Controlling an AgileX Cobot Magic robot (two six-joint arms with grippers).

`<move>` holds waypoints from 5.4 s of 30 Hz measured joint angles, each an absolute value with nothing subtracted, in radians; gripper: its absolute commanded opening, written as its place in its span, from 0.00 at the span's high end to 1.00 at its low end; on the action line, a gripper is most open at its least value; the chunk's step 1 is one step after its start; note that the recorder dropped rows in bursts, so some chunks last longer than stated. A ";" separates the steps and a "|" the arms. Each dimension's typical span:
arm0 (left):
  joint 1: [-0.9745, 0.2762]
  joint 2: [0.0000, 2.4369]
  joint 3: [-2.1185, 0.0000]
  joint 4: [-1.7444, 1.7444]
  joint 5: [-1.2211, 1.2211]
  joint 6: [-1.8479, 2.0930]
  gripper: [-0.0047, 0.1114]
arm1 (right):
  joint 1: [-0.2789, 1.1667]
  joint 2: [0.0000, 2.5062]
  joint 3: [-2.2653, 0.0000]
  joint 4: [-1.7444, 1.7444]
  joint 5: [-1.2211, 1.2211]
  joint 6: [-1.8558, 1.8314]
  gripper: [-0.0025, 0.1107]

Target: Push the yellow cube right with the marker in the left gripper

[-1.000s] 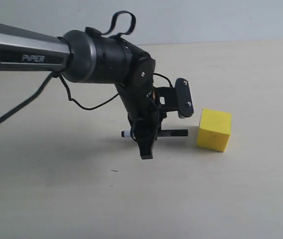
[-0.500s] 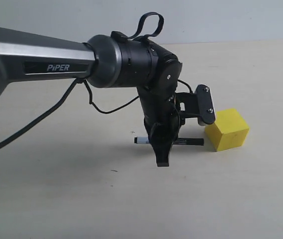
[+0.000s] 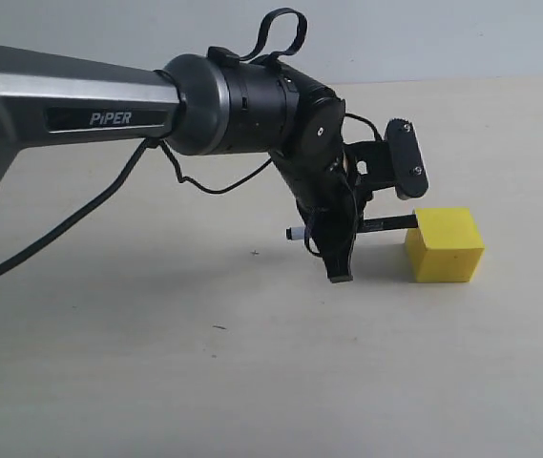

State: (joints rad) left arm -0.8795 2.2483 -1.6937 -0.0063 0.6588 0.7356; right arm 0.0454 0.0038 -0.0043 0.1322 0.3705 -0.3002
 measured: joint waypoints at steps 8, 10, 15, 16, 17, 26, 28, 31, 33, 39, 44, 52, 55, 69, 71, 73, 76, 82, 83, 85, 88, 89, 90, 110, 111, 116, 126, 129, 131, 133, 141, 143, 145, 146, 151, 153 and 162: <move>-0.878 2.255 -1.721 0.000 0.778 0.721 0.96 | 0.045 0.004 -0.004 0.132 0.370 -0.300 0.98; -0.873 2.255 -1.721 0.011 0.819 0.691 0.96 | 0.045 0.004 -0.004 0.132 0.370 -0.300 0.98; -0.856 2.255 -1.721 0.076 0.863 0.463 0.96 | 0.045 0.004 -0.004 0.132 0.370 -0.300 0.98; -0.849 2.253 -1.721 0.100 0.865 0.361 0.96 | 0.045 0.004 -0.004 0.132 0.370 -0.300 0.98; -0.843 2.251 -1.721 0.126 0.867 0.287 0.96 | 0.045 0.004 -0.004 0.132 0.370 -0.300 0.98; -0.749 2.219 -1.722 0.163 1.051 -0.434 0.96 | 0.045 0.004 -0.004 0.132 0.370 -0.300 0.98; -0.738 2.219 -1.716 0.158 1.093 -0.517 0.96 | 0.045 0.004 -0.004 0.132 0.370 -0.300 0.98; -0.737 2.219 -1.706 0.146 1.113 -0.592 0.96 | 0.045 0.004 -0.004 0.132 0.370 -0.300 0.98; -0.737 2.219 -1.706 0.112 1.097 -0.648 0.96 | 0.045 0.004 -0.004 0.132 0.370 -0.300 0.98; -0.759 2.219 -1.706 0.023 0.984 -0.689 0.96 | 0.045 0.004 -0.004 0.132 0.370 -0.300 0.98; -0.770 2.247 -1.704 0.019 0.973 -0.753 0.96 | 0.045 0.004 -0.004 0.132 0.370 -0.300 0.98; -0.770 2.250 -1.704 0.074 0.967 -0.857 0.96 | 0.045 0.004 -0.004 0.132 0.370 -0.300 0.98; -0.770 2.250 -1.704 0.086 0.967 -0.863 0.96 | 0.045 0.004 -0.004 0.132 0.370 -0.300 0.98; -0.783 2.306 -1.704 0.092 0.928 -0.863 0.96 | 0.045 0.004 -0.004 0.132 0.370 -0.300 0.98; -0.783 2.306 -1.704 0.092 0.924 -0.863 0.96 | 0.045 0.004 -0.004 0.132 0.370 -0.300 0.98; -0.783 2.306 -1.704 0.092 0.924 -0.863 0.96 | 0.045 0.004 -0.004 0.132 0.370 -0.300 0.98; -0.783 2.306 -1.704 0.092 0.924 -0.863 0.96 | 0.045 0.004 -0.004 0.132 0.370 -0.300 0.98; -0.783 2.306 -1.704 0.091 0.924 -0.863 0.94 | 0.045 0.004 -0.004 0.132 0.370 -0.300 0.98; -0.783 2.306 -1.704 0.088 0.924 -0.863 0.93 | 0.045 0.004 -0.004 0.132 0.370 -0.300 0.98; -0.783 2.306 -1.704 0.088 0.924 -0.863 0.86 | 0.045 0.004 -0.004 0.132 0.370 -0.300 0.98; -0.783 2.306 -1.704 0.088 0.924 -0.863 0.74 | 0.045 0.004 -0.004 0.132 0.370 -0.300 0.98; -0.783 2.306 -1.704 0.088 0.924 -0.863 0.70 | 0.045 0.004 -0.004 0.132 0.370 -0.300 0.98; -0.783 2.306 -1.704 0.088 0.924 -0.861 0.66 | 0.045 0.004 -0.004 0.132 0.370 -0.300 0.98; -0.785 2.306 -1.704 0.109 0.878 -0.790 0.31 | 0.045 0.004 -0.004 0.132 0.370 -0.300 0.98; -0.785 2.306 -1.704 0.117 0.878 -0.790 0.31 | 0.045 0.004 -0.004 0.132 0.370 -0.300 0.98; -0.785 2.260 -1.704 0.156 0.870 -0.789 0.31 | 0.045 0.004 -0.004 0.132 0.370 -0.300 0.98; -0.785 2.176 -1.704 0.176 0.861 -0.758 0.32 | 0.045 0.004 -0.004 0.132 0.370 -0.300 0.98; -0.785 2.161 -1.704 0.177 0.859 -0.750 0.32 | 0.045 0.004 -0.004 0.132 0.370 -0.300 0.98; -0.785 2.150 -1.704 0.177 0.857 -0.744 0.32 | 0.045 0.004 -0.004 0.132 0.370 -0.300 0.98; -0.785 2.140 -1.704 0.177 0.855 -0.739 0.32 | 0.045 0.004 -0.004 0.132 0.370 -0.300 0.98; -0.786 2.071 -1.704 0.237 0.840 -0.679 0.85 | 0.045 0.004 -0.004 0.132 0.370 -0.300 0.98; -0.786 2.057 -1.704 0.249 0.840 -0.670 0.95 | 0.045 0.004 -0.004 0.132 0.370 -0.300 0.98; -0.786 2.042 -1.704 0.264 0.833 -0.665 0.96 | 0.045 0.004 -0.004 0.132 0.370 -0.300 0.98; -0.786 2.036 -1.704 0.267 0.831 -0.664 0.96 | 0.045 0.004 -0.004 0.132 0.370 -0.300 0.98; -0.786 2.016 -1.702 0.281 0.793 -0.660 0.96 | 0.045 0.004 -0.004 0.132 0.370 -0.300 0.98; -0.786 2.010 -1.684 0.288 0.751 -0.658 0.96 | 0.045 0.004 -0.004 0.132 0.370 -0.300 0.98; -0.786 1.844 -1.315 0.332 0.318 -0.654 0.96 | 0.045 0.004 -0.004 0.132 0.370 -0.300 0.98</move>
